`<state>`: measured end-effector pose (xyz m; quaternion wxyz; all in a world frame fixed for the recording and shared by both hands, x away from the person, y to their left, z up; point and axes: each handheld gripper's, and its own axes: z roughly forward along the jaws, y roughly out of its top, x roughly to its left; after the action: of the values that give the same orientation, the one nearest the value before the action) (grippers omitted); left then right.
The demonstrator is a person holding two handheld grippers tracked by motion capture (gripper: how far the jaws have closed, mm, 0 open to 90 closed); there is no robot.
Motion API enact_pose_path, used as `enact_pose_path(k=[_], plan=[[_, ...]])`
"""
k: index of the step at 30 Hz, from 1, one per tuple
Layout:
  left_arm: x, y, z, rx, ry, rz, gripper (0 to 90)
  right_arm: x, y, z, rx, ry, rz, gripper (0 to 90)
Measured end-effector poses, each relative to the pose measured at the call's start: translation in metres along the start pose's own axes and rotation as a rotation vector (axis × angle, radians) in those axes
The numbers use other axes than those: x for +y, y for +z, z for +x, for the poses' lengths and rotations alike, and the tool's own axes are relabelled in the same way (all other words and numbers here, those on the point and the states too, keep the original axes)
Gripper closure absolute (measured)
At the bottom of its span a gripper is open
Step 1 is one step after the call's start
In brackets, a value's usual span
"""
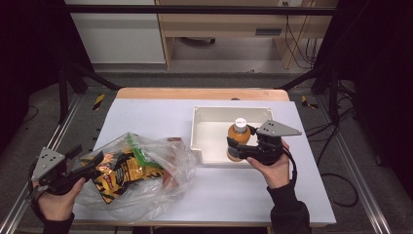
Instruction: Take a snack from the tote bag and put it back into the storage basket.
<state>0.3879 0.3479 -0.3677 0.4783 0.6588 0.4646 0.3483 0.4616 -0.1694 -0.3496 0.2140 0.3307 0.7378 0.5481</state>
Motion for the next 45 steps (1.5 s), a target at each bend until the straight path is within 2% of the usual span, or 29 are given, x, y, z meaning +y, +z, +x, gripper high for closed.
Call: enact_pose_path(k=[13, 16, 22, 32, 45], plan=[[0.0, 0.0, -0.001, 0.005, 0.002, 0.0, 24.2, -0.027, 0.002, -0.039, -0.041, 0.032, 0.038, 30.2], [0.0, 0.0, -0.001, 0.006, 0.004, 0.0, 24.2, -0.03, 0.003, -0.047, -0.058, 0.029, 0.056, 30.2], [0.0, 0.0, -0.001, 0.005, 0.006, 0.0, 24.2, -0.036, 0.002, -0.062, -0.075, 0.036, 0.054, 30.2], [-0.001, 0.001, -0.001, 0.004, 0.007, 0.003, 24.2, -0.049, 0.007, -0.08, -0.11, 0.078, 0.075, 30.3], [-0.002, 0.003, -0.002, -0.001, 0.009, 0.007, 24.2, -0.061, 0.005, -0.099, -0.147, 0.105, 0.09, 30.2]])
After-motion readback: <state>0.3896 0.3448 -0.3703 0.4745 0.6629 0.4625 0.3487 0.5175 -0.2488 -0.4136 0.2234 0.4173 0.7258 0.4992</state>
